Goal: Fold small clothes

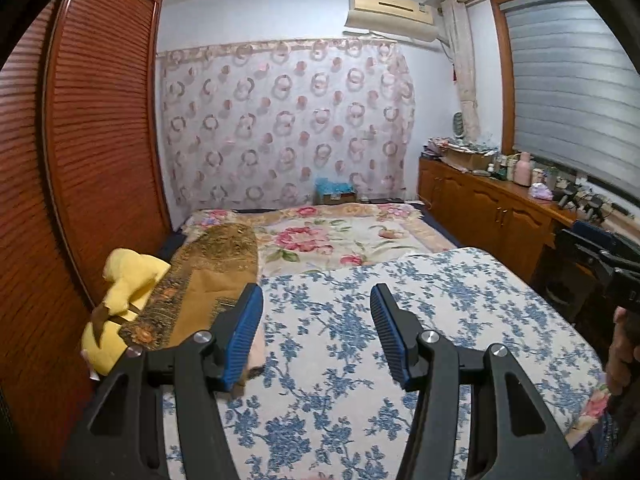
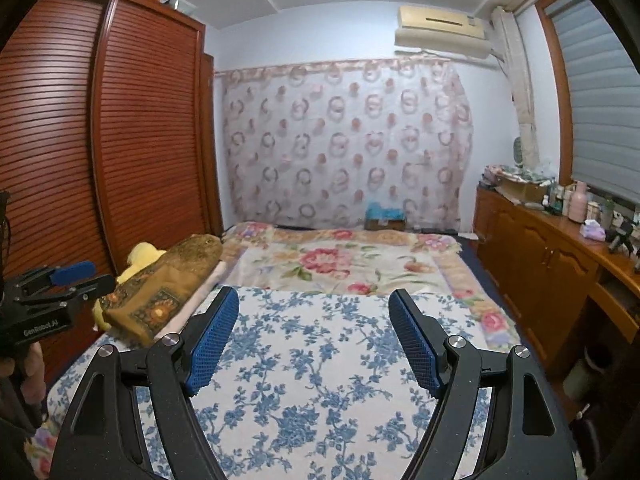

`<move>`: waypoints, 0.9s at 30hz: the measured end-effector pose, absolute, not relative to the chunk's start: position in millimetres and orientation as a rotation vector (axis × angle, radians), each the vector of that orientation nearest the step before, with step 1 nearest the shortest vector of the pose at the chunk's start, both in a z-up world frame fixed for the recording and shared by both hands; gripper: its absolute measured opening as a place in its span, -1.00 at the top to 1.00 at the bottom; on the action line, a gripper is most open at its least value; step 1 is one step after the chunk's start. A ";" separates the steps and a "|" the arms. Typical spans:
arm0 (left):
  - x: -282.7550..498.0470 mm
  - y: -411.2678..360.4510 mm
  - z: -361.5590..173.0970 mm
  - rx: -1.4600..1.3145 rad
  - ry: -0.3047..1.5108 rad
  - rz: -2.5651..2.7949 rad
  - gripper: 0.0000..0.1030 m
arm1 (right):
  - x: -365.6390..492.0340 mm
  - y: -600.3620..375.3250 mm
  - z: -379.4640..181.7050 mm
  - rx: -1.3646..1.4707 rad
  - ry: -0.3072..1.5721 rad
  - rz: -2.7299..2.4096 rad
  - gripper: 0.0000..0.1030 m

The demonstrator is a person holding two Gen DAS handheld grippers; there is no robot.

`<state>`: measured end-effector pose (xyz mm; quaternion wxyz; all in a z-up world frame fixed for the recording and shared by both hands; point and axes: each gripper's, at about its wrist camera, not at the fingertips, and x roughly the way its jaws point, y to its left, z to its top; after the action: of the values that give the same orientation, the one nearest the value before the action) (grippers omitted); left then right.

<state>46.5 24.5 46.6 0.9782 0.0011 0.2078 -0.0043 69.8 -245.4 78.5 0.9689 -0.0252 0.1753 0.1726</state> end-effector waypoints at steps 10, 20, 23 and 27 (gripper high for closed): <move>45.6 19.1 46.7 -0.007 0.421 -0.017 -0.07 | 63.0 -252.5 76.4 -0.038 0.359 0.341 -0.54; 45.5 19.3 46.5 -0.010 0.421 -0.016 -0.07 | 62.2 -252.6 75.9 -0.038 0.364 0.341 -0.54; 45.5 19.8 46.4 -0.010 0.421 -0.017 -0.07 | 60.4 -253.1 75.9 -0.037 0.365 0.340 -0.54; 45.5 20.1 46.3 -0.009 0.419 -0.017 -0.07 | 61.6 -253.3 75.9 -0.038 0.365 0.342 -0.54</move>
<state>45.5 20.1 46.3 0.9780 -0.0046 0.2082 -0.0082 61.7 -253.3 75.9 0.9688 -0.0188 0.1804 0.1691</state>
